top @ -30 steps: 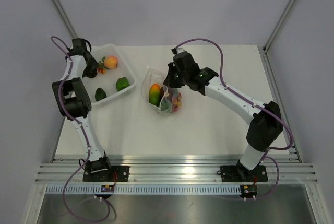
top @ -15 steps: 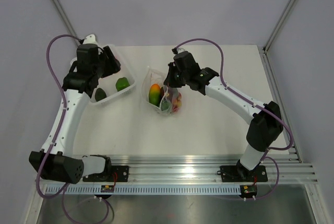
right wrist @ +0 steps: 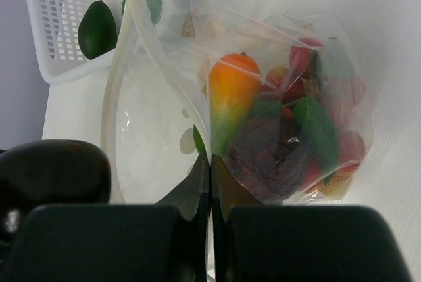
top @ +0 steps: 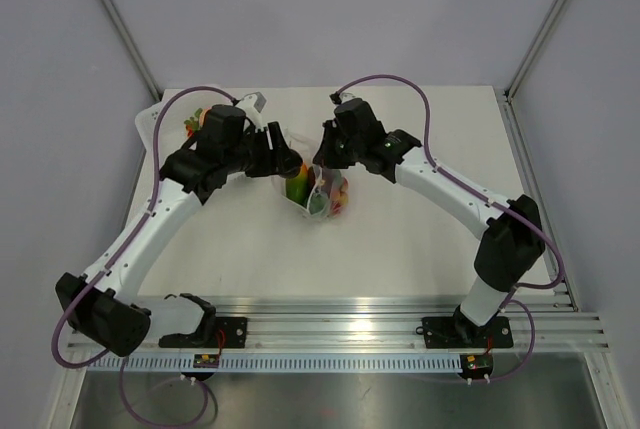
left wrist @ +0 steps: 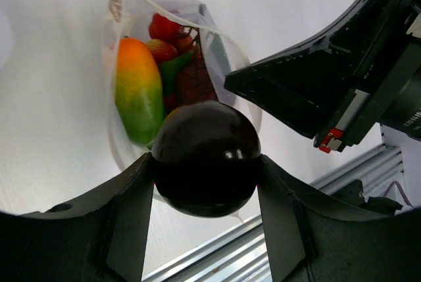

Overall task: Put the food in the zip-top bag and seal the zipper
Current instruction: Place the fake fruit in the zipper food storage bag, then adjust the zipper food storage bag at the center of the board.

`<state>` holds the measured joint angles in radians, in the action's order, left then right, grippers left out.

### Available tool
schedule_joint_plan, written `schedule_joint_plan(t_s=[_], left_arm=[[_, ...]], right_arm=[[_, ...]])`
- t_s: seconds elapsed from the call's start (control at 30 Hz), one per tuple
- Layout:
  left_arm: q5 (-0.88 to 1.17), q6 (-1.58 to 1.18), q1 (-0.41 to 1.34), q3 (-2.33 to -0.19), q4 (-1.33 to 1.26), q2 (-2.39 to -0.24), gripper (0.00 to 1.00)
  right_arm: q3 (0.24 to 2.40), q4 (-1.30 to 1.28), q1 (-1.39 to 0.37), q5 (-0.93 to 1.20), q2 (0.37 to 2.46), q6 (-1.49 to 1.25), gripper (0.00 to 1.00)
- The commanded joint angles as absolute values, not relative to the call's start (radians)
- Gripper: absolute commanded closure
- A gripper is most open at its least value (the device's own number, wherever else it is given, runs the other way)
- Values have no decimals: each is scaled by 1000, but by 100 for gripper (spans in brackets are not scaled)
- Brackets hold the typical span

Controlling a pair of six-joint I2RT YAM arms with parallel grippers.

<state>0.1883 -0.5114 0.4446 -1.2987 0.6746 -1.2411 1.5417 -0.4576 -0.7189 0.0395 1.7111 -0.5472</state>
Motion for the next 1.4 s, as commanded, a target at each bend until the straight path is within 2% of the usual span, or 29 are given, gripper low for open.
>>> schedule_joint_plan(t_s=[0.0, 0.07, 0.1, 0.17, 0.2, 0.27, 0.3, 0.37, 0.47, 0.5, 0.63, 0.73, 1.03, 1.07, 1.17, 1.3, 1.33, 1.37], left_arm=[[261, -543, 466, -1282, 577, -1279, 93], [244, -546, 466, -1279, 571, -1307, 90], [224, -554, 468, -1279, 565, -1313, 83], [210, -555, 468, -1284, 551, -1319, 77], [207, -560, 471, -1287, 536, -1319, 55], [187, -557, 472, -1308, 544, -1334, 29], [183, -546, 474, -1339, 569, -1339, 22], [181, -535, 476, -1361, 589, -1336, 20], [163, -514, 476, -1379, 615, -1301, 22], [143, -500, 476, -1378, 626, -1277, 29], [59, -465, 474, -1364, 672, -1252, 44], [-23, -474, 468, -1347, 718, -1250, 44], [129, -529, 417, -1243, 609, -1331, 51], [129, -532, 417, -1243, 603, -1359, 52], [156, -549, 417, -1258, 598, -1410, 66], [207, -581, 417, -1287, 577, -1411, 90], [215, -592, 417, -1304, 574, -1405, 100], [215, -607, 416, -1310, 571, -1398, 100]], right_arm=[[1534, -429, -710, 38, 1651, -557, 98], [1531, -434, -710, 35, 1643, -557, 98], [1529, -436, -712, 34, 1641, -557, 98], [1525, -437, -712, 32, 1634, -558, 98], [1523, -437, -712, 29, 1631, -558, 98], [1520, -442, -710, 25, 1626, -561, 98], [1520, -445, -712, 23, 1623, -561, 98], [1513, -448, -712, 18, 1614, -561, 98], [1503, -451, -712, 9, 1601, -560, 98], [1500, -451, -712, 8, 1598, -560, 98], [1490, -446, -712, 11, 1594, -560, 98], [1482, -446, -710, 20, 1586, -548, 98], [1523, -506, -712, 44, 1595, -476, 96], [1537, -514, -712, 43, 1600, -469, 96], [1610, -558, -710, 31, 1621, -425, 92], [1761, -658, -712, 6, 1641, -353, 75], [1763, -669, -712, 6, 1629, -318, 61], [1747, -649, -712, 6, 1605, -284, 51]])
